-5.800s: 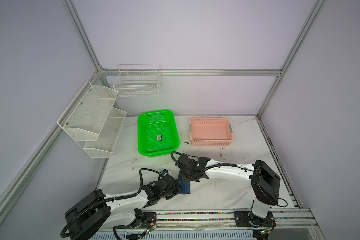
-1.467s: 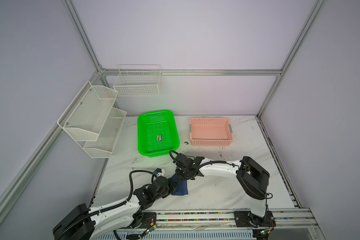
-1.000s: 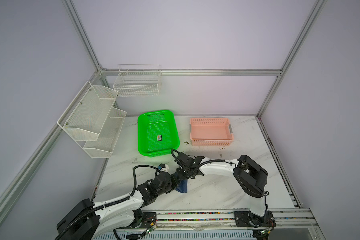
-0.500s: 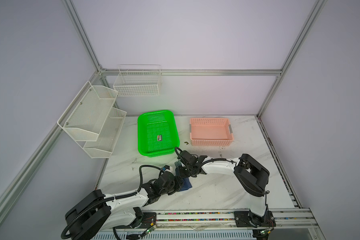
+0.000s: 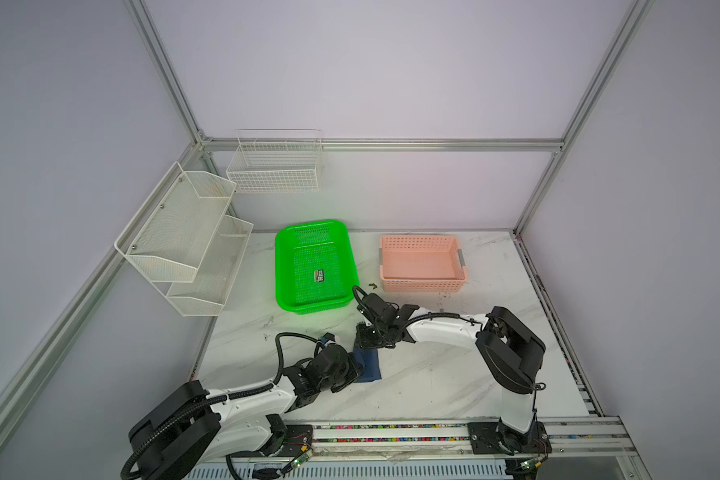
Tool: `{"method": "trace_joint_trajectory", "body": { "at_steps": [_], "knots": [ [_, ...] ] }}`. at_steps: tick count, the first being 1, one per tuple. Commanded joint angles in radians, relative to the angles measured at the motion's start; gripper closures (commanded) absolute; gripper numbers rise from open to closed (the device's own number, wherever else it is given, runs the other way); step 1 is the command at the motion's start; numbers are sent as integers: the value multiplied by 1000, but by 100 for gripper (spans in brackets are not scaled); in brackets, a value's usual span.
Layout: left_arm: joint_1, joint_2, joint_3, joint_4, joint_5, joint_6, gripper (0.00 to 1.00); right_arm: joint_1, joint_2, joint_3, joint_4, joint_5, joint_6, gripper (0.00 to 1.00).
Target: Place the utensils on the paper napkin and roll it up
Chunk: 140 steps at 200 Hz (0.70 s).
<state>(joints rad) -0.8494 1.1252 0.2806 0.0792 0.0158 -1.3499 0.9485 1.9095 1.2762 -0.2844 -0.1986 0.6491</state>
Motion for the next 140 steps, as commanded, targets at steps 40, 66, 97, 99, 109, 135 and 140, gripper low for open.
{"method": "trace_joint_trajectory", "body": {
  "at_steps": [40, 66, 97, 99, 109, 135, 140],
  "knots": [
    [29, -2, 48, -26, 4, 13, 100, -76, -35, 24, -46, 8, -68, 79],
    [35, -11, 49, -29, 0, 24, 100, -102, -52, -7, -44, 13, -102, 88],
    [41, -4, 66, -44, 7, 34, 100, -114, -64, -43, -27, -14, -142, 91],
    [41, -3, 67, -43, 8, 32, 100, -113, -67, -46, -25, -16, -146, 91],
    [42, 2, 69, -45, 11, 33, 100, -113, -79, -62, -16, -29, -153, 92],
    [44, 17, 71, -40, 15, 31, 100, -113, -114, -121, 40, -76, -148, 92],
    [44, 20, 72, -36, 16, 31, 100, -113, -118, -133, 51, -85, -146, 93]
  ]
}}
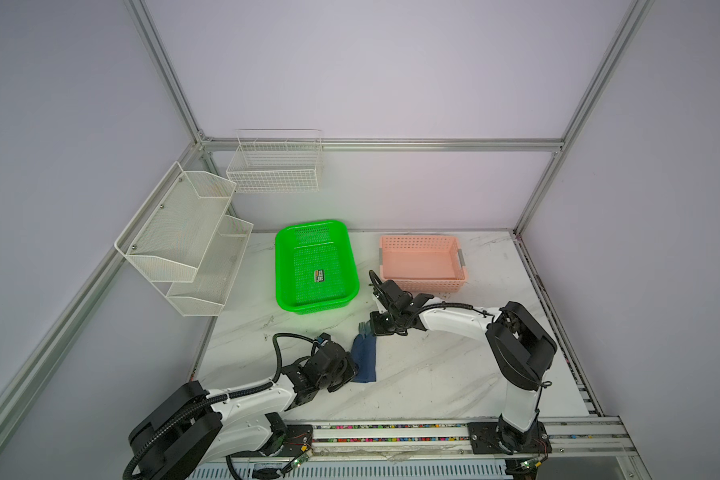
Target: Place the utensils on the paper napkin and roll it up
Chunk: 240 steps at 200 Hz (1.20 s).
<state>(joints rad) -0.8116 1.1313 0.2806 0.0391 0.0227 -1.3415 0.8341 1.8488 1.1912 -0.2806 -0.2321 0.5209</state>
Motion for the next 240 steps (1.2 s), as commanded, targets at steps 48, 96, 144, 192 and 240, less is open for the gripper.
{"method": "trace_joint_trajectory", "body": {
  "at_steps": [48, 96, 144, 192, 240],
  "knots": [
    [8, 31, 80, 6, 18, 28, 100, 2, -49, -115, 143, -110, 20, 93],
    [9, 25, 75, -1, 17, 29, 100, 2, -40, -118, 181, -126, 33, 92],
    [11, 19, 75, 1, 19, 29, 100, 2, 2, -153, 209, -131, 39, 93],
    [12, -8, 103, -24, 21, 48, 100, 2, 37, -186, 231, -117, 47, 95],
    [12, -73, 167, -86, 8, 91, 100, 2, 46, -189, 218, -93, 48, 95]
  ]
}}
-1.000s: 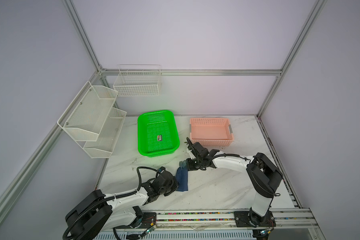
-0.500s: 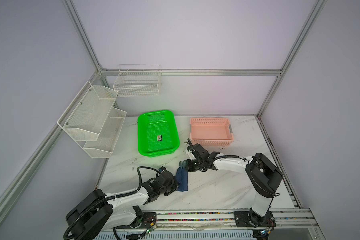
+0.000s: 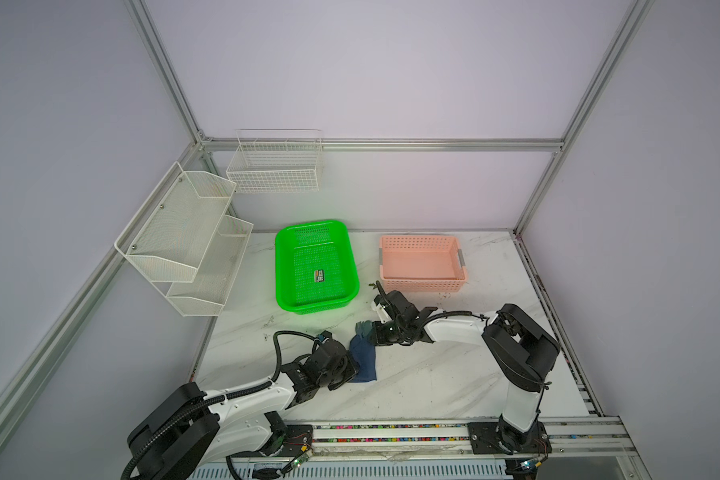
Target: Place the utensils on the paper napkin and roll it up
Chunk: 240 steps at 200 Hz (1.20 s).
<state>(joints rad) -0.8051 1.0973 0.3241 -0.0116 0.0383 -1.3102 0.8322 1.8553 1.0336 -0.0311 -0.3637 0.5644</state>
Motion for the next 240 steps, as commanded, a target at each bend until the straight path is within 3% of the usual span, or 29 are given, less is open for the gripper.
{"method": "trace_joint_trajectory", "body": {
  "at_steps": [1, 40, 88, 240],
  "knots": [
    [6, -40, 126, -36, -8, 61, 100, 4, 39, -32, -33, 39, 5, 95],
    [6, -41, 189, -6, -2, 100, 100, 3, 38, -35, -33, 45, 10, 95],
    [-4, 81, 254, 78, 70, 127, 100, 4, 41, -43, -22, 41, 15, 95],
    [-52, 352, 281, 218, 213, 163, 100, 3, 62, -21, -11, -4, 21, 95]
  ]
}}
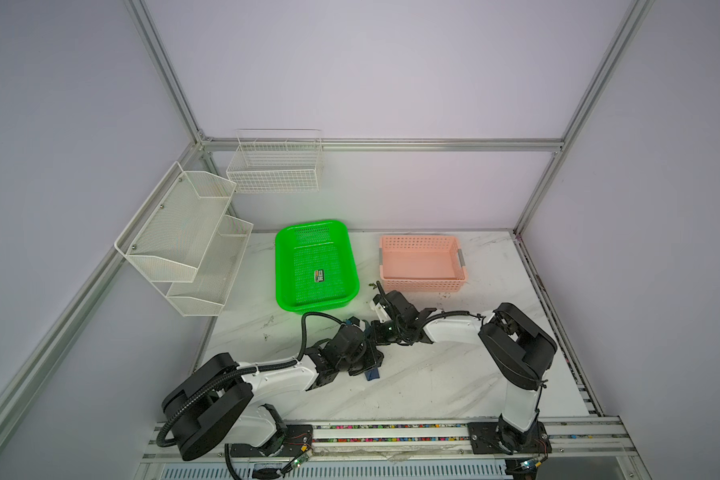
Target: Place the utensils on the paper napkin and roll it up
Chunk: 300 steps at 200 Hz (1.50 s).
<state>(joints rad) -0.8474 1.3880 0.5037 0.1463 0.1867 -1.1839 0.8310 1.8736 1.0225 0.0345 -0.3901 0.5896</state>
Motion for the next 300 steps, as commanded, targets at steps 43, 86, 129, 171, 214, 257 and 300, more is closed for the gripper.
{"method": "trace_joint_trajectory", "body": {
  "at_steps": [43, 86, 129, 171, 214, 257, 300],
  "knots": [
    [-10, 113, 108, 75, 73, 31, 100, 5, 29, 1, -97, 19, -13, 95],
    [-10, 109, 86, 51, 68, 24, 100, 5, 17, -2, -95, 17, -10, 93],
    [-10, 113, 33, 51, 64, 8, 100, 5, -36, 18, -124, 19, -10, 81],
    [-7, 116, -2, 47, 59, 7, 100, -7, -188, 46, -220, 103, 24, 65],
    [-5, 156, -13, 80, 78, 6, 94, -49, -290, -29, -298, 120, 23, 62],
    [-6, 155, -20, 93, 85, 6, 70, -49, -320, -134, -274, 86, 21, 58],
    [-4, 140, -39, 96, 83, 6, 65, -49, -274, -170, -215, 52, 9, 60]
  ]
}}
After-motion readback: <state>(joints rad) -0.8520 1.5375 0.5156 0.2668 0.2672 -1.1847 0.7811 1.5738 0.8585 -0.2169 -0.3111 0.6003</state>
